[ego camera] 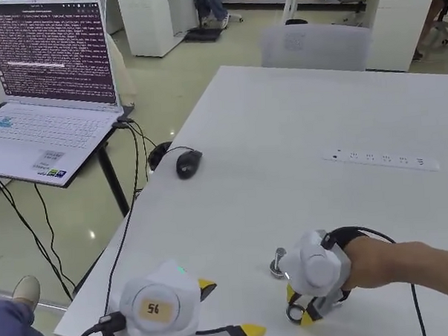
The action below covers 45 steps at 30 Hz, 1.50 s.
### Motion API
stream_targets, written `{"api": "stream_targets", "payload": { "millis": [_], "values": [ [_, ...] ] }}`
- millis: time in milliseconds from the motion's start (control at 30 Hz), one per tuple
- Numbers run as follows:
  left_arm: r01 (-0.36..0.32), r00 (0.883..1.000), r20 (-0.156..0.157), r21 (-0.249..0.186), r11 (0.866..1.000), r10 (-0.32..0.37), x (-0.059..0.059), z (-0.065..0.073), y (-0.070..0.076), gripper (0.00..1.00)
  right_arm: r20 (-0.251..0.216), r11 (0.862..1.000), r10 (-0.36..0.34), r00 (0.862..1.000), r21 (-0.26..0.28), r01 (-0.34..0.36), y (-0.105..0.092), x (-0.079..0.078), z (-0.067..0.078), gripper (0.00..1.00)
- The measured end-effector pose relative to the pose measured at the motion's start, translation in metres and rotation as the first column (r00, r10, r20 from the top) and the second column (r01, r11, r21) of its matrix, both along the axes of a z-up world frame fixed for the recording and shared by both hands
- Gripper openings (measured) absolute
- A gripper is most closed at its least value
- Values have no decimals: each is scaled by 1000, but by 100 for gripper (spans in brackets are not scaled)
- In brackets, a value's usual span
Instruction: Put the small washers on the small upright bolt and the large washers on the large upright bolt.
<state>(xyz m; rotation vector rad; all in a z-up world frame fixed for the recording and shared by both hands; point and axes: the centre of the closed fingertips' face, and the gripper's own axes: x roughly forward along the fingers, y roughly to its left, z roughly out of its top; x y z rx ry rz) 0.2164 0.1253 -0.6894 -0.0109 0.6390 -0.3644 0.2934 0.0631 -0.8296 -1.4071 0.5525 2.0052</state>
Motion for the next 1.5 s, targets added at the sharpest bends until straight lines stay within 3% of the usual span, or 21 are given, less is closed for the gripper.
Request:
{"api": "stream_targets", "payload": {
  "millis": [67,100,233,433,800,1000,1100,1300,1500],
  "values": [
    [0,1000,1,-1,1000,0,0,0,0,57,-14,999,-49,999,13,49,0,1,0,23],
    [-1,1000,2,-2,1000,1,0,0,0,57,-35,994,-104,994,32,105,0,2,1,23],
    [1,1000,-1,-2,1000,-1,-1,-1,0,57,-79,976,-210,975,45,214,-3,2,2,23],
    [9,1000,-2,-2,1000,-9,-1,-1,-2,57,-120,950,-298,947,65,307,-2,2,5,23],
    [12,1000,1,-4,1000,-12,-1,-1,-3,57,-140,925,-350,926,105,365,6,5,16,23],
    [9,1000,-2,-6,1000,-9,-2,-3,-2,57,-130,908,-367,921,165,385,16,10,41,23],
    [8,1000,-3,-7,1000,-8,-2,-3,-2,57,-113,904,-365,924,196,380,23,18,53,23],
    [10,1000,-1,-8,1000,-10,0,-3,-4,57,-110,873,-397,911,261,412,39,39,84,23],
    [14,1000,1,-10,1000,-14,2,-3,-6,57,-89,868,-416,905,258,424,49,55,87,23]
  ]
}}
